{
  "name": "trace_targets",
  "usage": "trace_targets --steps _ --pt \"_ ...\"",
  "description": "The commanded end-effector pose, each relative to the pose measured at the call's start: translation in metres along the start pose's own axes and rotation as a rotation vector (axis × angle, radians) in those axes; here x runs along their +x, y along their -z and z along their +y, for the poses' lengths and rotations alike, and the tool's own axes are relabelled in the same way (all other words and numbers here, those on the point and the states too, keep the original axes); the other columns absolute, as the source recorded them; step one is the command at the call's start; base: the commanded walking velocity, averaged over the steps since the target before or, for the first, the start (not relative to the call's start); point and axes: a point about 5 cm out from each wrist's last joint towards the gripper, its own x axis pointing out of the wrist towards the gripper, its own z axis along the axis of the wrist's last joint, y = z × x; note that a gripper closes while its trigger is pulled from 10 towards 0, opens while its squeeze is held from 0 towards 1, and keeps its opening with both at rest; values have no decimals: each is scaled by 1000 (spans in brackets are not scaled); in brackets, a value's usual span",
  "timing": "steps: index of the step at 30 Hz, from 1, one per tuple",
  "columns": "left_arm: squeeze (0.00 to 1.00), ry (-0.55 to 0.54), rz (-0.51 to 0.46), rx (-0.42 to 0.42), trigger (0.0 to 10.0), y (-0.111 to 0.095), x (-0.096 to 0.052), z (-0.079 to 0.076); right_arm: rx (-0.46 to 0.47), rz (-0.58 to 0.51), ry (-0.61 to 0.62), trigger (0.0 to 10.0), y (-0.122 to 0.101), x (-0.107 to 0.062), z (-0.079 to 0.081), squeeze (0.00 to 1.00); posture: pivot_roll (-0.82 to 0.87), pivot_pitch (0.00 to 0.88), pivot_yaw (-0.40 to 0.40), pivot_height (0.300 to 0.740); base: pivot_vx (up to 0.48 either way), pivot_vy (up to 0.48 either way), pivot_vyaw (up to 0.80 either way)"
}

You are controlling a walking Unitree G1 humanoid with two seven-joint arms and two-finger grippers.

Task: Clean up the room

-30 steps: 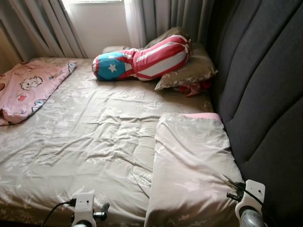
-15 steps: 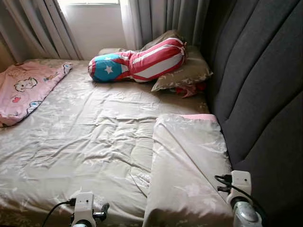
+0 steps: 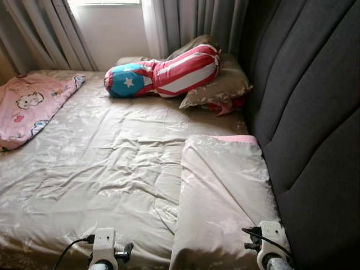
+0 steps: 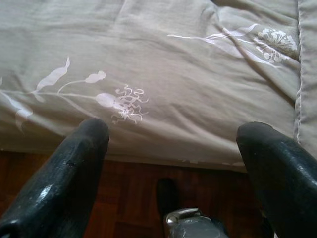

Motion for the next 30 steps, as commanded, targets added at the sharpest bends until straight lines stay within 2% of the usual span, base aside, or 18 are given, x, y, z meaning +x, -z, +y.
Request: trace_targets --steps 1,4,8,10,14,30 --pt "0 -19 47 20 10000 7 -2 7 37 48 6 10000 12 -3 1 0 -113 0 15 740 0 0 0" --pt "0 -35 66 8 10000 12 -5 12 32 82 4 10000 21 -6 0 0 -113 0 19 740 0 0 0" --pt "0 -33 100 14 10000 23 -9 13 73 109 42 10000 32 -10 -7 0 -116 0 17 740 0 292 0" --pt "0 -32 113 11 10000 27 -10 12 55 138 31 10000 38 -13 -8 0 -121 0 15 740 0 326 0" --pt "0 -29 122 11 10000 26 -10 12 56 173 39 10000 46 -16 -11 0 -119 0 19 740 0 361 0" --pt "0 -40 123 12 10000 25 -9 15 28 200 69 10000 52 -18 -9 0 -99 0 22 740 0 480 0"
